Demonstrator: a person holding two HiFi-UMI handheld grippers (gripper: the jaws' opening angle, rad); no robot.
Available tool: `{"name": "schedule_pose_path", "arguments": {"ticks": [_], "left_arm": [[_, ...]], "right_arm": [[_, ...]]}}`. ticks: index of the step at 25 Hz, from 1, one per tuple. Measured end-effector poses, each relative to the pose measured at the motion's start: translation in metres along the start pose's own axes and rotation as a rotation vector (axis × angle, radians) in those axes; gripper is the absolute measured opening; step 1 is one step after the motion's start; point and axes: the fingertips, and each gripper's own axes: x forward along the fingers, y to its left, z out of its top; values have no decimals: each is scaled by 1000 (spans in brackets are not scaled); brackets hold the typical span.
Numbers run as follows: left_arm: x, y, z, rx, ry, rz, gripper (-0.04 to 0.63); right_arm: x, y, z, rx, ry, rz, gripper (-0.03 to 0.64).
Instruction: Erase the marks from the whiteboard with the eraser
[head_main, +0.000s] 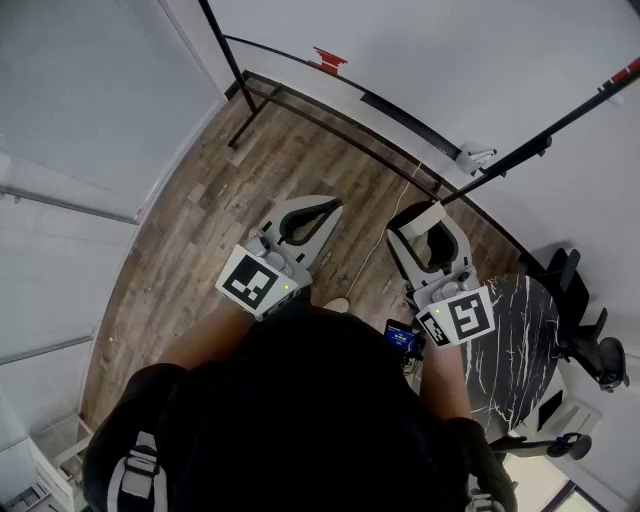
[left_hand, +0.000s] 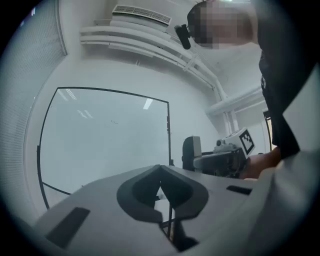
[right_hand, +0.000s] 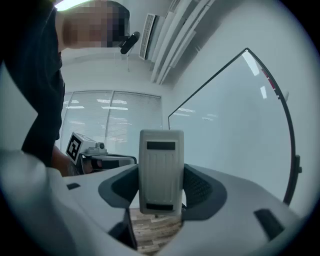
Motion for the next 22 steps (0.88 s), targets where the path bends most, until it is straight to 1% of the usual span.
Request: {"name": "schedule_pose_path", "arguments": {"ticks": [5, 9, 12, 16, 18, 22], "left_arm": [[-2, 4, 5, 2, -6, 15, 5], [-5, 7, 5, 7, -10, 28, 5], [-10, 16, 8, 5, -10, 53, 5], [-18, 37, 9, 5, -10, 87, 5], [-21, 51, 7, 5, -9, 90, 5], [-28, 90, 8, -14, 4, 105, 5]], "right_arm": [[5, 4, -2, -4, 11, 18, 253], [11, 10, -4, 1, 28, 67, 253], [21, 16, -5, -14, 41, 91, 253], [45, 21, -8, -17, 57, 112, 253], [59, 22, -9, -13, 67, 118, 255], [94, 26, -8, -27, 82, 123, 255]]}}
